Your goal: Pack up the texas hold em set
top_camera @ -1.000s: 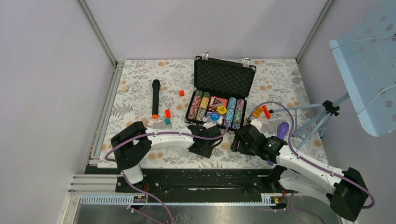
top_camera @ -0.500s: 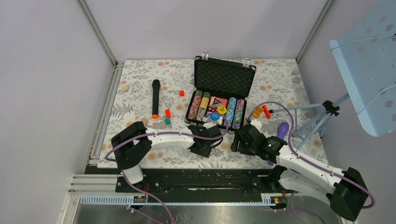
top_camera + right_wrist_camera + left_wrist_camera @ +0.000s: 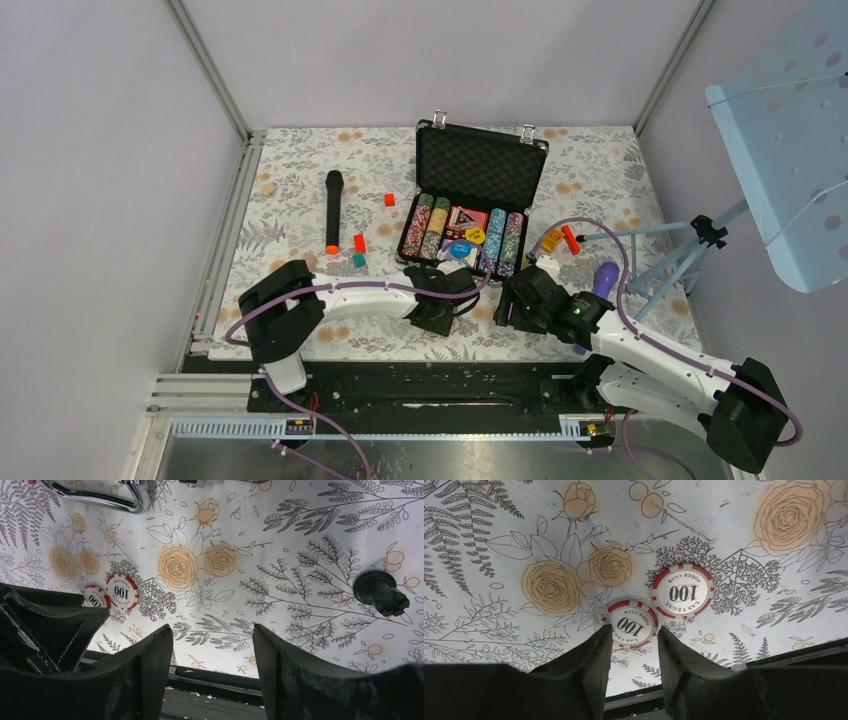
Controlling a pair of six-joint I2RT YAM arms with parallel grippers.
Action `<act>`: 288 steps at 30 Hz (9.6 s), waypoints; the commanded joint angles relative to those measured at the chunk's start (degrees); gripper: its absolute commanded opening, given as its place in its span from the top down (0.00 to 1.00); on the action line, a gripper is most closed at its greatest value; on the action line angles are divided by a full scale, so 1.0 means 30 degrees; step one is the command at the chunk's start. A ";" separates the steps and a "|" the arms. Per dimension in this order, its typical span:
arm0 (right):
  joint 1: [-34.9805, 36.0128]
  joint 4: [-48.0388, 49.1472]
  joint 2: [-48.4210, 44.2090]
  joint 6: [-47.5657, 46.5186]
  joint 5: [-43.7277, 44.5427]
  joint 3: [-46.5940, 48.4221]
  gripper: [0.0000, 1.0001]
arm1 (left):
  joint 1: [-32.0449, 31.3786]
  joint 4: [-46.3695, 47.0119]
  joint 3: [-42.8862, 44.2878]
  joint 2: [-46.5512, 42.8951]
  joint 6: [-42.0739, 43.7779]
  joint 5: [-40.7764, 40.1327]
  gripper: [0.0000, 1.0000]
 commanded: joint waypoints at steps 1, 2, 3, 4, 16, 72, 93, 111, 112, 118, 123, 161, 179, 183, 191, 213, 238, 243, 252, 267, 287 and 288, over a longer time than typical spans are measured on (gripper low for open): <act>-0.0171 -0.0039 0.0052 -0.0109 -0.0109 0.0173 0.33 | -0.0128 -0.0031 0.0596 -0.0084 0.0086 -0.0418 0.61; -0.0168 0.0044 0.0055 -0.0153 -0.0172 0.0143 0.33 | -0.0134 -0.0052 0.0574 -0.0129 0.0086 -0.0421 0.61; -0.0171 0.0142 0.0044 -0.0158 -0.0258 0.0093 0.33 | -0.0146 -0.0080 0.0567 -0.0175 0.0058 -0.0446 0.61; -0.0171 0.0246 0.0023 -0.0133 -0.0297 0.0046 0.33 | -0.0140 -0.0105 0.0607 -0.0214 0.0057 -0.0439 0.61; -0.0171 0.0309 0.0037 -0.0099 -0.0315 -0.0048 0.33 | -0.0127 -0.0260 0.0520 -0.0367 -0.0057 -0.0767 0.48; -0.0200 0.0330 0.0607 -0.0187 -0.0502 0.0230 0.33 | -0.0127 0.2075 -0.1341 -0.1449 0.0694 0.0546 0.58; -0.0199 0.4536 0.1950 0.0479 -0.3991 -0.0654 0.33 | -0.0126 0.2433 -0.1893 -0.3298 0.0873 0.0428 0.58; -0.0873 0.8949 0.4769 0.3351 -0.7430 -0.0029 0.33 | -0.0127 0.3489 -0.2382 -0.6279 0.1717 0.1091 0.57; -0.0981 0.9718 0.4880 0.3473 -0.7748 -0.0060 0.33 | -0.0127 0.3483 -0.2424 -0.6390 0.1747 0.1108 0.57; -0.1426 1.0708 0.5215 0.3869 -0.8580 -0.0049 0.33 | -0.0127 0.3743 -0.2568 -0.6702 0.1901 0.1317 0.57; -0.1680 1.0913 0.5048 0.3957 -0.8654 -0.0070 0.33 | -0.0127 0.3812 -0.2597 -0.6728 0.1988 0.1457 0.57; -0.1875 1.5406 0.7972 0.4892 -1.3438 -0.0779 0.53 | -0.0127 0.3862 -0.2100 -0.6871 0.2210 0.1133 0.57; -0.1875 1.5688 0.8246 0.4851 -1.3646 -0.0696 0.88 | -0.0127 0.4102 -0.2202 -0.6808 0.2093 0.1059 0.57; -0.1871 1.5379 0.7956 0.4658 -1.3510 -0.0639 1.00 | -0.0127 0.4222 -0.2300 -0.7004 0.2006 0.0957 0.57; -0.2337 0.9916 0.6888 0.0708 -1.1378 0.2086 1.00 | 0.0248 0.2919 -0.1594 -0.9245 0.2195 0.0116 0.25; -0.2445 1.1541 0.9137 -1.8575 -1.1890 0.8501 1.00 | 1.3641 0.1480 -0.4211 -1.3614 0.4003 0.6429 0.19; -0.1076 0.8088 1.8380 -2.2929 -1.3798 1.6267 1.00 | 1.6756 0.0293 -0.5095 -1.4969 0.4960 0.6444 0.18; -0.1030 0.7028 1.8971 -2.3156 -1.4936 1.7081 1.00 | 1.6769 0.0297 -0.5117 -1.4958 0.4970 0.6492 0.18; -0.0934 0.6012 2.0337 -2.3646 -1.4132 1.8299 1.00 | 1.6799 0.0297 -0.5117 -1.4930 0.4975 0.6474 0.18; -0.0931 0.4869 2.1068 -2.4519 -1.1919 1.9482 1.00 | 1.6899 0.0325 -0.5078 -1.4807 0.4950 0.6575 0.18; -0.0896 0.3215 2.1680 -2.6847 -0.9960 2.0533 1.00 | 1.7157 0.0471 -0.5088 -1.4693 0.4980 0.6953 0.18; -0.0881 0.3138 2.1701 -2.6987 -0.9804 2.0546 1.00 | 1.7162 0.0473 -0.5095 -1.4696 0.4989 0.6939 0.18</act>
